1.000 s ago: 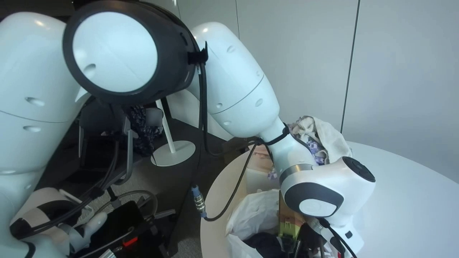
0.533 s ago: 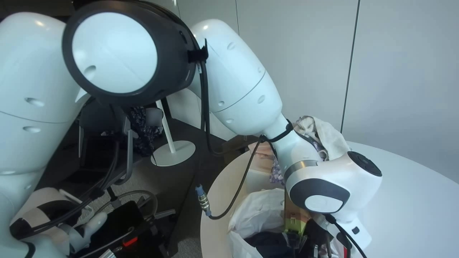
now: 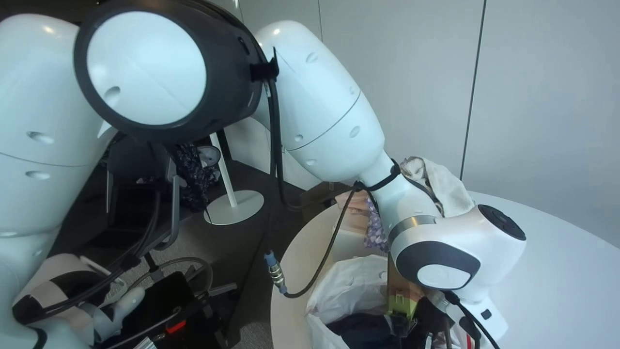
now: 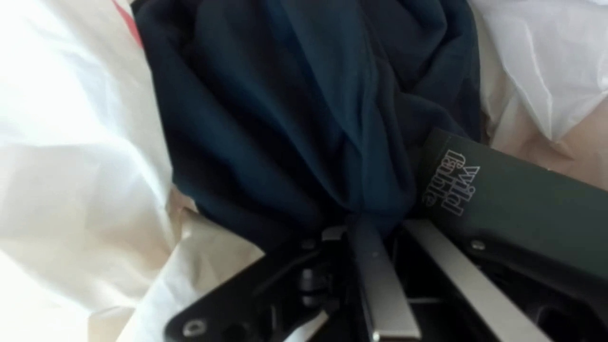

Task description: Remove the clothing and towel from the plastic bag and put them on top of the white storage container.

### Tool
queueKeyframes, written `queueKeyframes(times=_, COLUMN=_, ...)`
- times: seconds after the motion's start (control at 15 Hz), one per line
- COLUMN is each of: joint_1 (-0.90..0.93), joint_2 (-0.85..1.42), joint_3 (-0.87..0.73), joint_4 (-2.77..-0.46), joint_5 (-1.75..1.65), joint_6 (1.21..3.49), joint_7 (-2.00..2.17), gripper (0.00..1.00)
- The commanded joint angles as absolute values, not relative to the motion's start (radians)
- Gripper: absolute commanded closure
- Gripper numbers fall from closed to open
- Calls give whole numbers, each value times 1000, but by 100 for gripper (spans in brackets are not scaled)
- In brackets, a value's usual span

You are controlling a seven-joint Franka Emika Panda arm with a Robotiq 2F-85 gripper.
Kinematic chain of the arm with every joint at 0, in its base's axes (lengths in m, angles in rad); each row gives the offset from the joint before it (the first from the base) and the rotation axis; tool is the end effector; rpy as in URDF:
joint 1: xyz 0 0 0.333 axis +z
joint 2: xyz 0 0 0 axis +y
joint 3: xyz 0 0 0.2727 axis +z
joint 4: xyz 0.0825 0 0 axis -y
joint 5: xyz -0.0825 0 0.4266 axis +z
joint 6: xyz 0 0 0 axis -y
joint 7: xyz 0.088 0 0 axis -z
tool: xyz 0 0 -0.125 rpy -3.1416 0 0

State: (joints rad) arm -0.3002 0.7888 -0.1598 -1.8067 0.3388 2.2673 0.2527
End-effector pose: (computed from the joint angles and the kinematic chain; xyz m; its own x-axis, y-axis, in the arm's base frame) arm 0.5313 -0.2594 0.0038 0.5557 -0.7689 -0.3161 -0.8080 -0.5891 0.0126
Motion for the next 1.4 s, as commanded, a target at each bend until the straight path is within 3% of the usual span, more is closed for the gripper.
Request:
queueKeyframes(times=0.0, joint_1=-313, joint_2=701, joint_3=-169, joint_4=-1880, joint_5=358, joint_6=2275, joint_7=240, gripper=97)
queueKeyframes(times=0.6, joint_1=-352, joint_2=422, joint_3=-157, joint_4=-2133, joint_5=354, joint_6=2361, joint_7=-8, gripper=97)
queueKeyframes(times=1.33, joint_1=-388, joint_2=166, joint_3=-148, joint_4=-2188, joint_5=454, joint_6=2014, joint_7=-564, gripper=97)
